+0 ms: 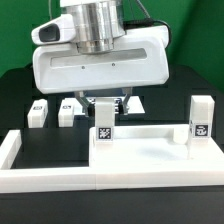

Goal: Assemble desk

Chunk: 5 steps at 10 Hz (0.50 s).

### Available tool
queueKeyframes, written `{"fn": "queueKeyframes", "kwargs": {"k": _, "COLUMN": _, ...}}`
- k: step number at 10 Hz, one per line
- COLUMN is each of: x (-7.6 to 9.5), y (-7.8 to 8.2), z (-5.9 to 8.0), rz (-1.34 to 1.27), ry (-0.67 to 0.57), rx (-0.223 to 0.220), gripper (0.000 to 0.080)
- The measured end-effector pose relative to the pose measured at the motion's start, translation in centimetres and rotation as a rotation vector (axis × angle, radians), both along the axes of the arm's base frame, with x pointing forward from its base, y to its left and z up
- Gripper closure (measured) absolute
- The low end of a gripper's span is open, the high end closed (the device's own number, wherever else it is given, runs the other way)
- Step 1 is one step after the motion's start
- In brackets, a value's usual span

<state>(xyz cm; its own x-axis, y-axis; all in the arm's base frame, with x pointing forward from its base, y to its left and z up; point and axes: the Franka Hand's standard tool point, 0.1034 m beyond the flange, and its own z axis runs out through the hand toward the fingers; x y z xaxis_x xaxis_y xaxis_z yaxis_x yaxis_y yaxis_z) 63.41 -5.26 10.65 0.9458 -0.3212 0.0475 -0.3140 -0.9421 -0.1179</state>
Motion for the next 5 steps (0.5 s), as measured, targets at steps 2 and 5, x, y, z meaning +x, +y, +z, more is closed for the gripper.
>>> {"fn": "queueKeyframes", "kwargs": {"k": 2, "x": -0.03, "y": -0.37, "z": 0.04, "rz": -0.266, "ry": 0.042, "rx": 0.026, "gripper": 0.0503}}
{"fn": "queueKeyframes", "kwargs": {"k": 5, "x": -0.23, "y": 0.59, "z": 0.41, "rz": -0.809, "ry": 0.165, "rx": 0.1, "gripper": 0.0505}}
